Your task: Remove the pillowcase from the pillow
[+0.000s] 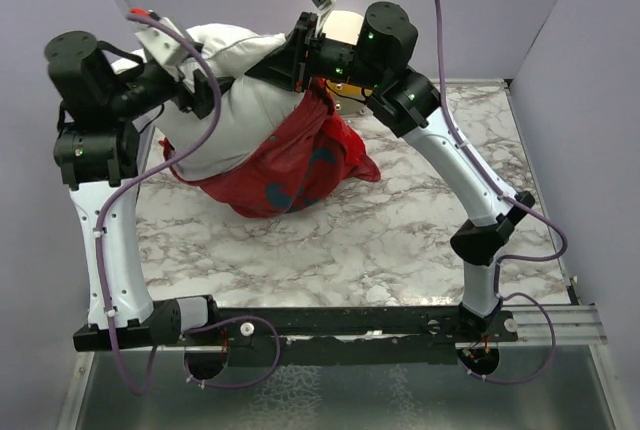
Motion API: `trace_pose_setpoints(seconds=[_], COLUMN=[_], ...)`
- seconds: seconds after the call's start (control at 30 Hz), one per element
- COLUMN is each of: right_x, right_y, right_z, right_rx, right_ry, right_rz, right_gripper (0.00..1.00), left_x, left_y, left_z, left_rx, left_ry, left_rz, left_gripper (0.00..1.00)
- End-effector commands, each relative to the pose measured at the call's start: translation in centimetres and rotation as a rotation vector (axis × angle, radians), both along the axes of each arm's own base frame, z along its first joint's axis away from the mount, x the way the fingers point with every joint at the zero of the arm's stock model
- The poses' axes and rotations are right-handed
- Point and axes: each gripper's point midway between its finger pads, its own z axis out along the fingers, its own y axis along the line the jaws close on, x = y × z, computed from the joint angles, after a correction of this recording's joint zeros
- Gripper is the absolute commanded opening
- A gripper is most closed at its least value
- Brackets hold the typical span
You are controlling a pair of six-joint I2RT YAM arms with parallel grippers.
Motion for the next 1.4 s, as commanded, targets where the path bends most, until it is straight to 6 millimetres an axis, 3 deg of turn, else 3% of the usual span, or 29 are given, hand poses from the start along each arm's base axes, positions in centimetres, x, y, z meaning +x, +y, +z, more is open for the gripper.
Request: trace_pose_setpoints(seconds=[0.0, 0.1, 0.23, 0.27, 0.33, 0.43, 0.47, 0.57, 0.7, 0.8, 0.9, 1.0, 1.17, 1.27, 1.37], right_x=[-2.0, -1.3, 1.6, 2.6, 4.5, 6.2, 6.7, 7.4, 7.4, 6.7, 6.6, 6.9, 7.8, 8.1, 8.4], right_y=[1.1, 1.1, -1.0, -1.9, -4.1, -7.4, -8.5, -12.7, -16.9, -17.6, -17.8, -17.6, -16.5, -14.9, -13.1], right_z=[1.7, 0.9, -0.9, -1.3, -2.3, -3.7, -5.3, -7.9, -12.4, -16.0, -17.9, -17.8, -15.9, -15.3, -16.0], right_rx=[0.051, 0.036, 0.022, 0.020, 0.017, -0.001, -0.019, -0.023, -0.050, -0.105, -0.132, -0.132, -0.120, -0.133, -0.177], right_ry=[-0.090, -0.075, 0.020, 0.053, 0.109, 0.133, 0.153, 0.171, 0.194, 0.167, 0.129, 0.071, -0.018, -0.060, -0.064], right_rz=[0.121, 0.127, 0.081, 0.058, 0.013, -0.092, -0.124, -0.195, -0.265, -0.280, -0.281, -0.275, -0.259, -0.246, -0.250], right_gripper=[0.01, 0.01, 0.01, 0.05, 0.30, 0.64, 0.71, 0.85, 0.86, 0.83, 0.80, 0.78, 0.75, 0.72, 0.68], left_x=[2.2, 2.4, 3.1, 3.2, 3.6, 4.0, 4.1, 4.7, 5.0, 4.7, 4.3, 3.9, 3.5, 3.4, 3.2], left_y=[-2.6, -4.4, -4.3, -4.1, -3.5, -2.4, -2.1, -1.2, -0.4, -0.4, -0.7, -1.1, -1.5, -1.4, -1.4], left_z=[-5.8, -7.0, -5.6, -5.1, -4.2, -2.8, -2.2, -0.8, 0.5, 1.2, 1.6, 1.6, 1.2, 1.3, 1.7], left_rx=[0.192, 0.230, 0.231, 0.229, 0.230, 0.241, 0.243, 0.240, 0.235, 0.213, 0.196, 0.182, 0.176, 0.175, 0.172], left_ry=[0.095, 0.122, 0.073, 0.054, 0.010, -0.054, -0.070, -0.099, -0.116, -0.118, -0.114, -0.097, -0.067, -0.069, -0.077], left_rz=[0.015, -0.016, 0.011, 0.028, 0.074, 0.144, 0.163, 0.230, 0.283, 0.287, 0.272, 0.249, 0.223, 0.224, 0.227], left_gripper=[0.71, 0.55, 0.20, 0.13, 0.01, 0.00, 0.00, 0.00, 0.00, 0.00, 0.00, 0.00, 0.00, 0.00, 0.00])
